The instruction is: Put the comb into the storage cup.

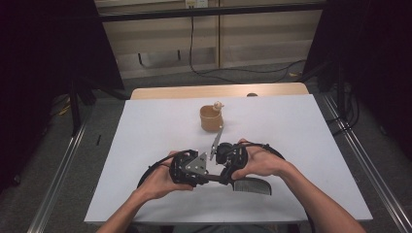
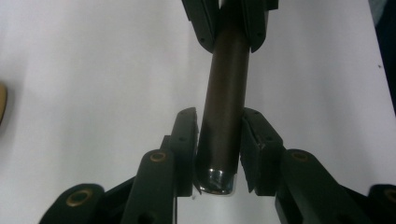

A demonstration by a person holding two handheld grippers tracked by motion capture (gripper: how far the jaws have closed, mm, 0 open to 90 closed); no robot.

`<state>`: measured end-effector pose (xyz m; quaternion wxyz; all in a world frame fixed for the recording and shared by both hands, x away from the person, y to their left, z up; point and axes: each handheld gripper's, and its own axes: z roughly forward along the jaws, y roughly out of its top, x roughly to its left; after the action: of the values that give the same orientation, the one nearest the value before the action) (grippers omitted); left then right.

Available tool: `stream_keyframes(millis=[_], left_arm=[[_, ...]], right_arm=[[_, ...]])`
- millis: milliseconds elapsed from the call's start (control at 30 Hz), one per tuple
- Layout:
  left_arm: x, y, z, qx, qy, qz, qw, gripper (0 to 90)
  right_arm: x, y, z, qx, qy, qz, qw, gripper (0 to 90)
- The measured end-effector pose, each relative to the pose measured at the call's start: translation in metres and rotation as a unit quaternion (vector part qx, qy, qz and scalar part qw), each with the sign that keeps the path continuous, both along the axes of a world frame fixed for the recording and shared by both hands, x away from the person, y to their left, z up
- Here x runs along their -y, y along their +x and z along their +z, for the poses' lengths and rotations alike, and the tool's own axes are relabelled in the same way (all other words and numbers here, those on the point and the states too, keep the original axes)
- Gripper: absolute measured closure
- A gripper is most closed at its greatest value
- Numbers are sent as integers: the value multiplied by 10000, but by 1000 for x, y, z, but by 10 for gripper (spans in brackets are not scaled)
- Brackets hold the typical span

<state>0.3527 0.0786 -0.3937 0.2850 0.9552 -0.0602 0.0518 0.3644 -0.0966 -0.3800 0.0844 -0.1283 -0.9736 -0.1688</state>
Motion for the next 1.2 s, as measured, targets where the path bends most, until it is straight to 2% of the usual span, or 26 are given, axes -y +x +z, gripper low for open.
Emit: stream_keyframes(millis=[100,267,367,467,633,800,900,933,1000,1133,1167,1200], left_arm=[[-1,1,0,-63,-33,-12,10000,685],[2,0,-3,-27,43,-58,10000,700],[2,0,-2,-56,15,-66,10000,707],[0,-1,-1,-93,-27,-99,9999,718],[3,-2,-3,-82,-61,-16,9999,726],[3,-2,-3,-190,-137,27,9997,728],[1,0,-5,-252,-205,113,9994,729],[1,1,-5,-318,-211,124,9992,729],[0,2,-7,-292,-218,144,9992,729],[-3,3,-9,-522,-261,182,9981,729],[-4,3,-9,-504,-322,272,9978,729],[-6,5,-8,-614,-306,248,9973,729]], right_arm=[[2,1,1,-24,93,-45,9999,727],[2,1,0,-25,18,-16,10000,726],[3,3,-1,-44,33,11,10000,723],[6,4,0,-112,200,36,9997,716],[9,6,-1,-97,214,-4,9997,703],[12,8,-2,-168,260,3,9995,693],[13,9,-1,-167,311,-93,9993,648],[14,9,0,-170,366,-99,9991,586],[14,9,1,-135,382,-99,9991,557],[16,10,5,2,560,-210,9982,424],[17,9,6,29,572,-258,9980,398],[18,10,8,86,615,-291,9976,364]])
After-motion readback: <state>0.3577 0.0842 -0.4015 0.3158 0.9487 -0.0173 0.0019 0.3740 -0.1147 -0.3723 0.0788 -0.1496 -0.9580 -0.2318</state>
